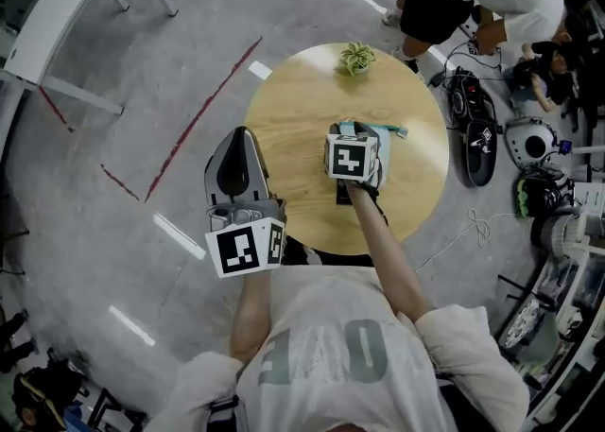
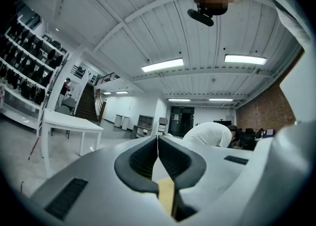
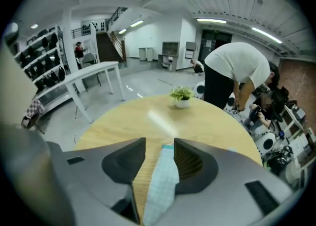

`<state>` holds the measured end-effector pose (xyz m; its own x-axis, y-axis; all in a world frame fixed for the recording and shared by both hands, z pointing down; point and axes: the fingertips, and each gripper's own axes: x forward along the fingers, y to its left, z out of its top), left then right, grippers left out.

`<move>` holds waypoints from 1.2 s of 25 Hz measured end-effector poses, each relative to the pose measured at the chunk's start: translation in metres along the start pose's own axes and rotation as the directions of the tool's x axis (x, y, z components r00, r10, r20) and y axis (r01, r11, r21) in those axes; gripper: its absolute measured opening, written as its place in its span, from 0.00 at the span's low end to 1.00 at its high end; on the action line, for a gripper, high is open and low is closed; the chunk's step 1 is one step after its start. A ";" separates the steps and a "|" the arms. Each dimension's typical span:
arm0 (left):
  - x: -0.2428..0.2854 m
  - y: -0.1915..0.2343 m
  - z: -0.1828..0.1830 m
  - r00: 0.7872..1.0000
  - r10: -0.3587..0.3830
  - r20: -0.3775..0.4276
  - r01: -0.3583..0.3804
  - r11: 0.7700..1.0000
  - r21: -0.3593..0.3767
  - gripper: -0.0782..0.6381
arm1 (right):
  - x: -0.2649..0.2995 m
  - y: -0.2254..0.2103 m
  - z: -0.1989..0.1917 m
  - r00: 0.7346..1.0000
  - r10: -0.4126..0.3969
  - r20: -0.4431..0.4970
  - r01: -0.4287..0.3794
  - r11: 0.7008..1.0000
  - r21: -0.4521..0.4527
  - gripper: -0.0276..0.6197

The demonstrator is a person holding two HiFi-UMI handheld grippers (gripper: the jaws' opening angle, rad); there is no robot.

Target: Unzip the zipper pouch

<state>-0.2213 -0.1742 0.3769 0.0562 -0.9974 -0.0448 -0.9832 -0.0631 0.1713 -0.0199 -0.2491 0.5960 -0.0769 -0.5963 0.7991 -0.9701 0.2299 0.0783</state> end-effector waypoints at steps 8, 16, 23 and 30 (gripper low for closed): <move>-0.019 0.047 -0.010 0.994 0.110 -0.006 -0.110 0.994 -0.027 0.15 | 0.043 -0.010 -0.039 0.965 -0.204 -0.164 0.201 0.979 -0.030 0.26; -0.025 0.063 -0.004 0.988 0.152 -0.001 -0.152 0.988 -0.018 0.15 | 0.052 -0.012 -0.041 0.956 -0.223 -0.191 0.221 0.975 -0.028 0.11; -0.026 0.044 0.010 0.992 0.124 0.035 -0.124 0.992 -0.008 0.15 | 0.012 -0.010 0.007 0.996 -0.088 0.015 0.086 0.992 0.092 0.09; -0.022 0.006 0.045 0.995 0.040 0.095 -0.041 0.999 0.005 0.15 | -0.076 -0.012 0.080 0.941 0.088 0.328 -0.136 0.982 0.128 0.09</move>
<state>-0.2360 -0.1510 0.3350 0.0002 -0.9914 -0.1308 -0.9855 -0.0224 0.1679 -0.0203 -0.2681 0.4872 -0.2329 -0.7931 0.5628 -0.9720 0.2085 -0.1084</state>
